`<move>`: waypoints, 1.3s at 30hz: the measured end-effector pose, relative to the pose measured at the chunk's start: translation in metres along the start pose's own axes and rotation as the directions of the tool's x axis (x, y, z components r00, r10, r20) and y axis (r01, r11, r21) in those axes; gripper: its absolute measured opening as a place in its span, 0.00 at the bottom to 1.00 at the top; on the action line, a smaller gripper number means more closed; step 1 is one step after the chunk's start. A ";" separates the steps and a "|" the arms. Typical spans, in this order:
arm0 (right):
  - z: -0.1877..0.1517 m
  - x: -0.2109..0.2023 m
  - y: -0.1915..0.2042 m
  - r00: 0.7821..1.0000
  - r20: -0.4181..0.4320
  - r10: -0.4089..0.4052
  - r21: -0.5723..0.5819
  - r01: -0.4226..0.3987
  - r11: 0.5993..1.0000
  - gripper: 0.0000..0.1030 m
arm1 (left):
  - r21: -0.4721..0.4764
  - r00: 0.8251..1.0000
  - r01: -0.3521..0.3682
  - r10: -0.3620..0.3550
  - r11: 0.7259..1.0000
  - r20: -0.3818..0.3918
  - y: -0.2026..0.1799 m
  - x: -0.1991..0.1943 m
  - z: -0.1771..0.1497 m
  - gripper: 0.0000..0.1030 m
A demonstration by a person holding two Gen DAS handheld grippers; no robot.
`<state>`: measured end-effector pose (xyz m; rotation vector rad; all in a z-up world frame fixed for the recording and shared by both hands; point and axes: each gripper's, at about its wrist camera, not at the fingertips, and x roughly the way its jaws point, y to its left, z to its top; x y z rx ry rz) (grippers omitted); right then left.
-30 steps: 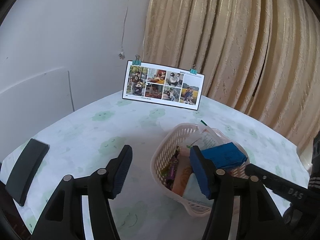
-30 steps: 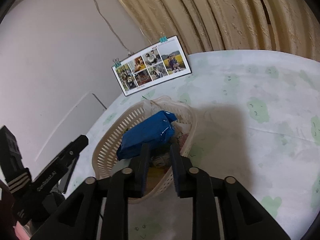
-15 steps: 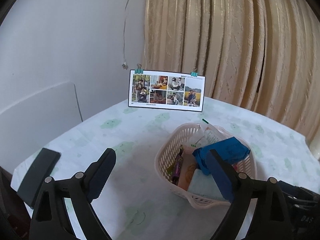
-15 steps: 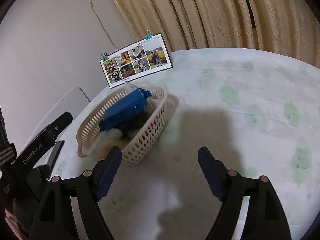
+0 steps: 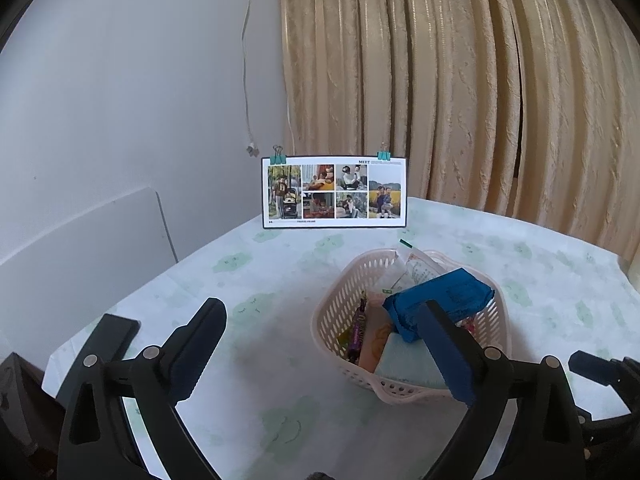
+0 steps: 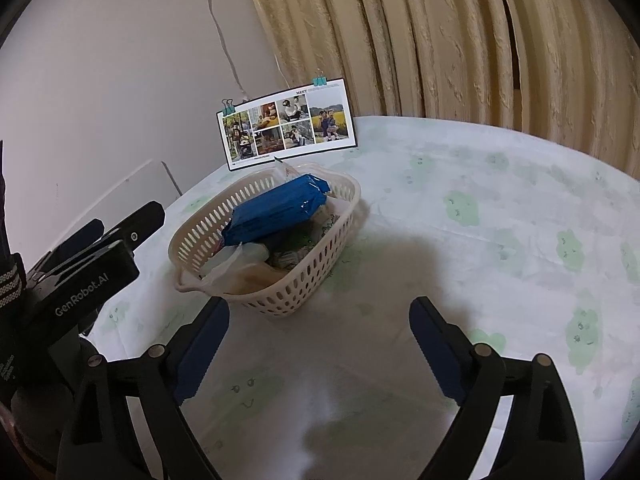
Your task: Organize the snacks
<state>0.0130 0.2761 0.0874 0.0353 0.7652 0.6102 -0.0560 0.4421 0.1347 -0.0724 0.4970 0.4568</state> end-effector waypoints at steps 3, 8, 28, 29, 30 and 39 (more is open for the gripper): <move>0.000 -0.003 0.004 1.000 0.014 -0.015 -0.007 0.015 1.000 0.95 | 0.006 1.000 -0.004 0.004 1.000 0.005 0.000 -0.002 -0.001 0.95; 0.002 -0.005 0.008 0.998 0.030 -0.061 -0.019 0.062 0.998 0.99 | 0.018 1.000 -0.012 0.012 1.000 0.014 -0.001 -0.004 -0.001 0.95; 0.004 0.002 0.036 0.992 0.025 -0.126 -0.167 0.128 0.978 1.00 | 0.060 0.997 -0.074 0.074 0.995 0.007 0.001 0.003 -0.007 1.00; 0.005 0.002 0.037 0.992 0.026 -0.126 -0.169 0.129 0.977 1.00 | 0.064 0.997 -0.078 0.078 0.995 0.007 0.002 0.003 -0.007 1.00; 0.006 0.002 0.038 0.992 0.027 -0.126 -0.172 0.129 0.977 1.00 | 0.066 0.997 -0.080 0.080 0.995 0.008 0.002 0.004 -0.007 1.00; 0.008 0.004 0.044 0.991 0.026 -0.131 -0.190 0.133 0.973 1.00 | 0.085 0.997 -0.082 0.082 0.993 0.004 0.002 0.007 -0.009 1.00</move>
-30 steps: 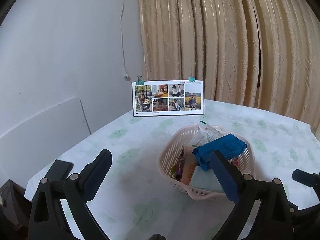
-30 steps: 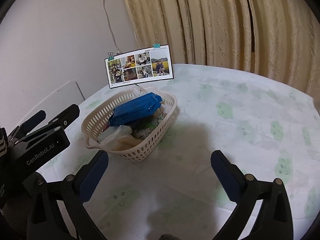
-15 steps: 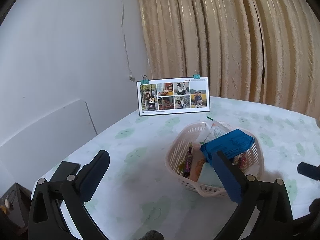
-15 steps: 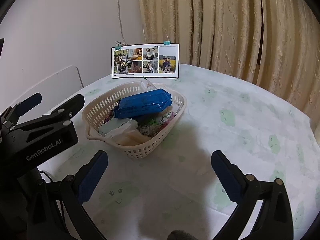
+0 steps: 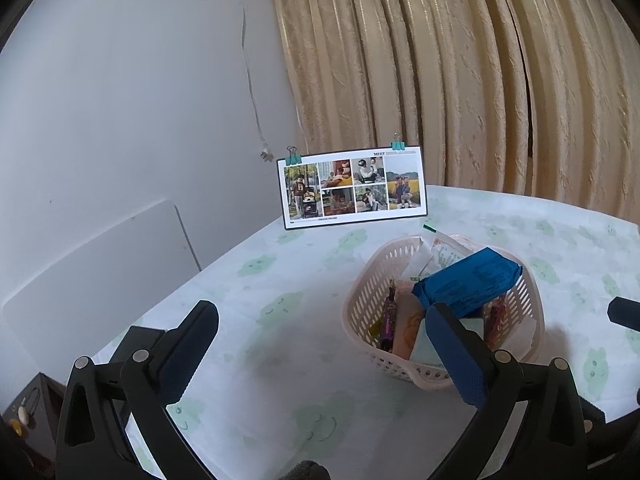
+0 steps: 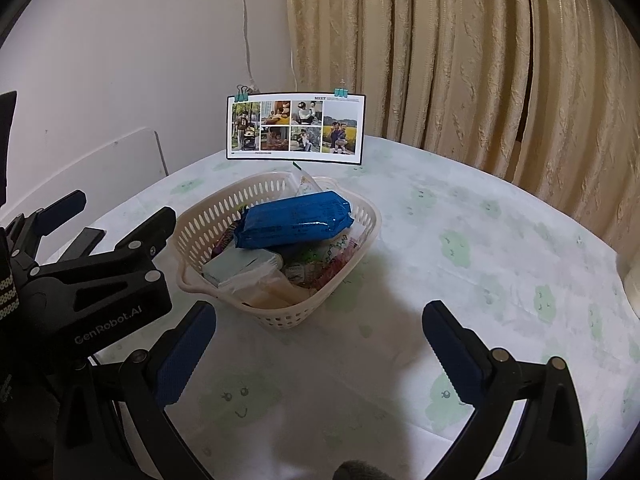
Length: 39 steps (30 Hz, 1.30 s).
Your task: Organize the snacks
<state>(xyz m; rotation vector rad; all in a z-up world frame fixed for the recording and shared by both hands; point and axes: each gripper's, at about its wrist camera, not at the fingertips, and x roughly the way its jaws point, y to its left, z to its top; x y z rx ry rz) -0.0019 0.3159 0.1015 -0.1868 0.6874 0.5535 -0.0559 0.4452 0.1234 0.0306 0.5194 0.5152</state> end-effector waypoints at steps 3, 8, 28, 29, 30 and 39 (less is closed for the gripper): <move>0.001 0.000 0.001 1.000 -0.002 -0.001 0.002 0.001 1.000 1.00 | 0.001 1.000 -0.002 0.002 1.000 0.002 0.000 -0.001 0.000 1.00; 0.003 0.001 0.002 1.000 -0.005 -0.007 -0.006 0.007 1.000 1.00 | -0.002 1.000 -0.007 0.007 1.000 0.003 0.002 0.000 -0.001 1.00; 0.005 0.015 0.012 0.997 -0.042 -0.063 -0.063 0.060 0.996 1.00 | -0.011 1.000 -0.022 0.021 1.000 -0.008 0.013 0.007 -0.004 1.00; 0.005 0.015 0.011 0.997 -0.044 -0.059 -0.061 0.056 0.997 1.00 | -0.011 1.000 -0.021 0.021 1.000 -0.008 0.013 0.007 -0.004 1.00; 0.005 0.015 0.011 0.997 -0.046 -0.056 -0.061 0.053 0.997 1.00 | -0.012 1.000 -0.022 0.021 1.000 -0.008 0.013 0.008 -0.004 1.00; 0.005 0.017 0.011 0.997 -0.053 -0.050 -0.057 0.047 0.997 1.00 | -0.009 1.000 -0.020 0.020 1.000 -0.010 0.015 0.008 -0.005 1.00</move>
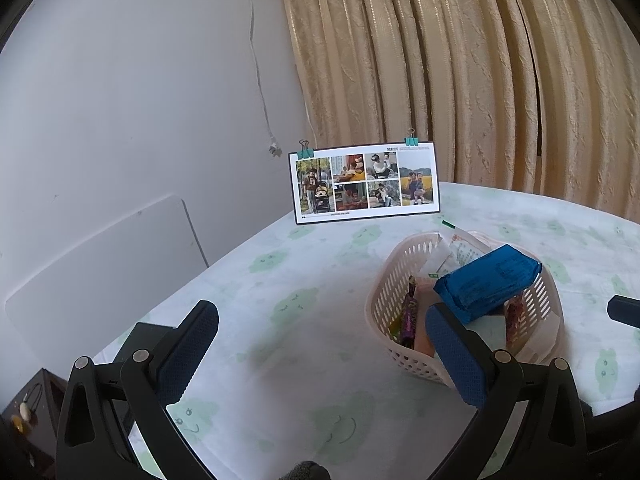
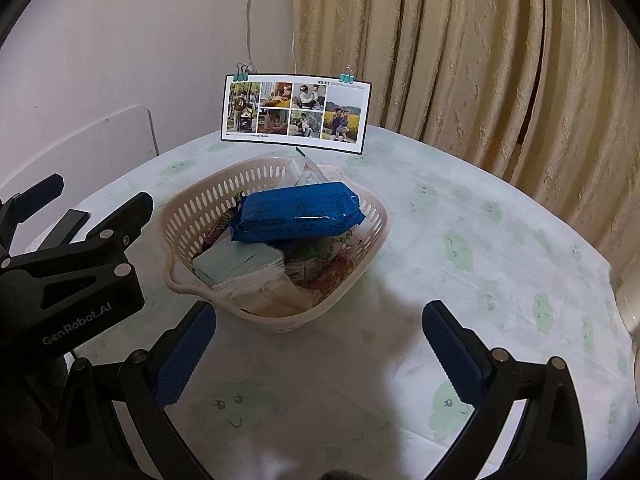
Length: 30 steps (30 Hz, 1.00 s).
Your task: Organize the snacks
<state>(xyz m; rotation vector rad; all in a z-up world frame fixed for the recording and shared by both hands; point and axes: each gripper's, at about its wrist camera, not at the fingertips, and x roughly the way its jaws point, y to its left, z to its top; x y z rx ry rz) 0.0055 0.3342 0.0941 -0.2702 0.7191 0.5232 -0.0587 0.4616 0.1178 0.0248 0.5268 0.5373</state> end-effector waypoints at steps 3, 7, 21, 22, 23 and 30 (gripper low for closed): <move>0.000 0.000 0.001 1.000 -0.001 0.002 -0.002 -0.002 1.000 1.00 | -0.001 1.000 0.000 0.000 1.000 0.000 0.000 0.000 0.000 1.00; 0.000 0.001 0.002 1.000 -0.002 0.002 0.000 -0.002 1.000 1.00 | 0.000 1.000 0.000 0.000 1.000 0.000 0.000 0.000 0.000 1.00; -0.003 0.002 0.010 1.000 0.003 -0.001 -0.031 0.001 1.000 1.00 | -0.001 1.000 0.000 0.000 1.000 -0.001 -0.001 0.000 0.000 1.00; -0.003 0.003 0.011 1.000 0.004 -0.003 -0.035 0.003 0.999 1.00 | 0.000 1.000 0.000 0.000 1.000 -0.001 -0.001 0.000 0.000 1.00; -0.003 0.003 0.011 1.000 0.006 -0.004 -0.039 0.005 0.999 1.00 | 0.000 1.000 0.000 0.000 1.000 -0.001 -0.001 -0.001 0.000 1.00; -0.004 0.001 0.012 1.000 0.017 -0.014 -0.055 0.015 0.998 1.00 | 0.001 1.000 0.000 0.000 1.000 -0.002 -0.001 0.000 -0.001 1.00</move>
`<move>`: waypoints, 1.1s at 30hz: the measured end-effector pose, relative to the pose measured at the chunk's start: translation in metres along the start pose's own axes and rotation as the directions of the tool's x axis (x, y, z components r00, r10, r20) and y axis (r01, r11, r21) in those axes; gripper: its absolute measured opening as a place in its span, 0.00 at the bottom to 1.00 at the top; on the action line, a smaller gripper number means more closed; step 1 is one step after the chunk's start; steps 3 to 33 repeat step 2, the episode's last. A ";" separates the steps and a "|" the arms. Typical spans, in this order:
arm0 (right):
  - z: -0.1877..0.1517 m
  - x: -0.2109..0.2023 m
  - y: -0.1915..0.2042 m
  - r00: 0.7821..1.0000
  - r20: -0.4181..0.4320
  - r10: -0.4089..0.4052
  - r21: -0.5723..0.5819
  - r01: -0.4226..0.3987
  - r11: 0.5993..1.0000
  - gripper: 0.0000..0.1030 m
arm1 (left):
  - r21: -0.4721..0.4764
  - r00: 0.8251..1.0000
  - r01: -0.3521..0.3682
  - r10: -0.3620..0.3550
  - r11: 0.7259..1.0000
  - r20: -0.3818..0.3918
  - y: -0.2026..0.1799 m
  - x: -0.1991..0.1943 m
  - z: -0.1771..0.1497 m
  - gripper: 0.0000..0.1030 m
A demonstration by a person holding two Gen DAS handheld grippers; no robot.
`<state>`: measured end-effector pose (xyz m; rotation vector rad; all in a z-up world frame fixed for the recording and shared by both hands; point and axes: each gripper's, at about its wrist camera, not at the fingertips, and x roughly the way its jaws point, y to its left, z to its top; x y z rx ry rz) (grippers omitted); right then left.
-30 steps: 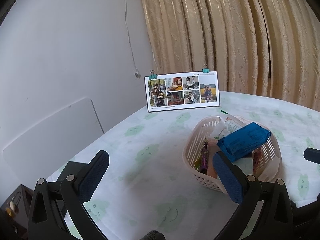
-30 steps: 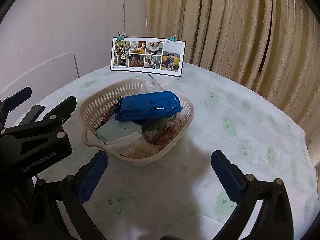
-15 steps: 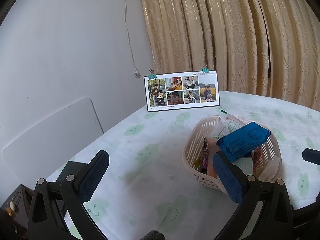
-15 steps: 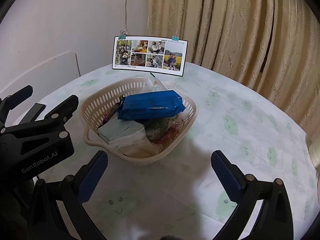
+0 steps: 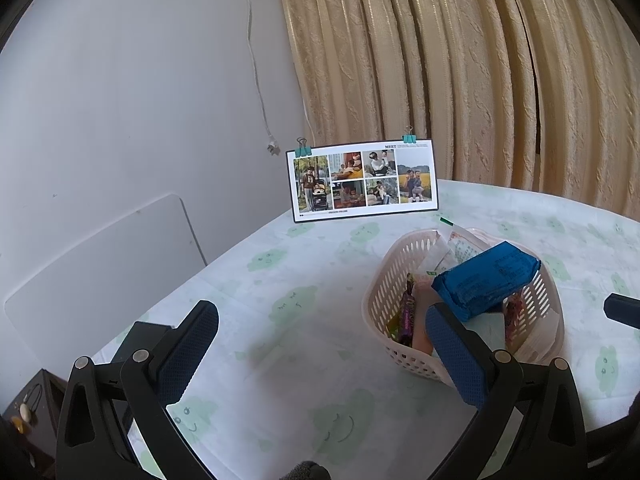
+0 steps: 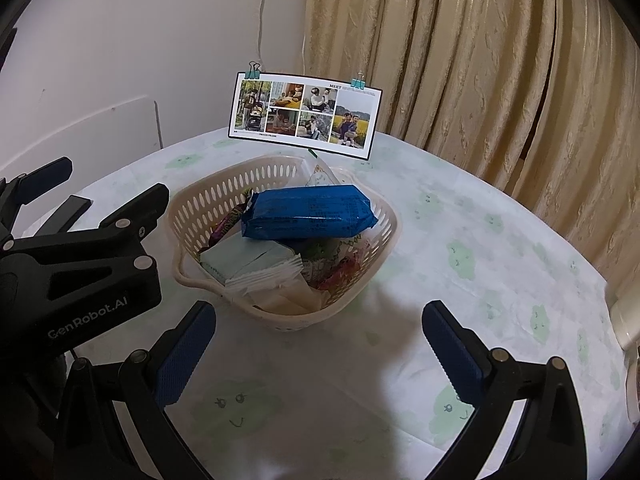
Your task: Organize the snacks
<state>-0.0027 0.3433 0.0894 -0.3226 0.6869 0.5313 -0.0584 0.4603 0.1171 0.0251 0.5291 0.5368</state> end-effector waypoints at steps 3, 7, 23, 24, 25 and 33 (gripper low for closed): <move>0.000 0.001 -0.002 1.000 -0.012 0.002 0.016 -0.002 1.000 1.00 | 0.001 1.000 0.000 0.000 1.000 0.000 -0.001 0.000 -0.001 1.00; 0.000 0.001 -0.002 1.000 -0.012 0.002 0.016 -0.002 1.000 1.00 | 0.001 1.000 0.000 0.000 1.000 0.000 -0.001 0.000 -0.001 1.00; 0.000 0.001 -0.002 1.000 -0.012 0.002 0.016 -0.002 1.000 1.00 | 0.001 1.000 0.000 0.000 1.000 0.000 -0.001 0.000 -0.001 1.00; 0.000 0.001 -0.002 1.000 -0.012 0.002 0.016 -0.002 1.000 1.00 | 0.001 1.000 0.000 0.000 1.000 0.000 -0.001 0.000 -0.001 1.00; 0.000 0.001 -0.002 1.000 -0.012 0.002 0.016 -0.002 1.000 1.00 | 0.001 1.000 0.000 0.000 1.000 0.000 -0.001 0.000 -0.001 1.00; 0.000 0.001 -0.002 1.000 -0.012 0.002 0.016 -0.002 1.000 1.00 | 0.001 1.000 0.000 0.000 1.000 0.000 -0.001 0.000 -0.001 1.00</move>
